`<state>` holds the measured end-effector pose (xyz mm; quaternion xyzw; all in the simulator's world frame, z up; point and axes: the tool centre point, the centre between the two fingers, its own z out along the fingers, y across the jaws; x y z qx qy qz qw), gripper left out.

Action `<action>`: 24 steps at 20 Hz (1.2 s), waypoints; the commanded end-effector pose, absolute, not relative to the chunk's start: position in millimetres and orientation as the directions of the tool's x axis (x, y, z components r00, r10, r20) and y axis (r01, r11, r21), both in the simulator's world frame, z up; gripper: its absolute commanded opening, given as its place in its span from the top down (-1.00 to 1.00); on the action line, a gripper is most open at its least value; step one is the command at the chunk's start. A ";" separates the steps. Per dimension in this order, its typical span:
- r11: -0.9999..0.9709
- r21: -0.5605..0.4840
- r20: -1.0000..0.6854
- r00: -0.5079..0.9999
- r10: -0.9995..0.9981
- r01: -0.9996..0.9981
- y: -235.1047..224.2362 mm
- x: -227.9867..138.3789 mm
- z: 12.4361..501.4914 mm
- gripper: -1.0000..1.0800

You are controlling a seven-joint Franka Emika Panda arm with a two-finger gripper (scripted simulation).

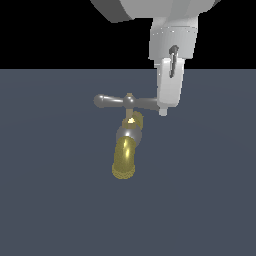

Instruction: Turn on the faucet by rotating a designated handle.

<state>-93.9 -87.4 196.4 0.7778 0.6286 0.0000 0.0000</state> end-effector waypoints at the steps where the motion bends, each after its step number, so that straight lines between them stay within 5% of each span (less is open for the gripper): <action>1: -0.210 0.000 0.000 0.210 0.978 0.978 -89.5 -88.0 196.3 1.00; 24: -0.210 0.000 0.000 0.210 0.978 0.978 -111.3 -26.9 196.4 1.00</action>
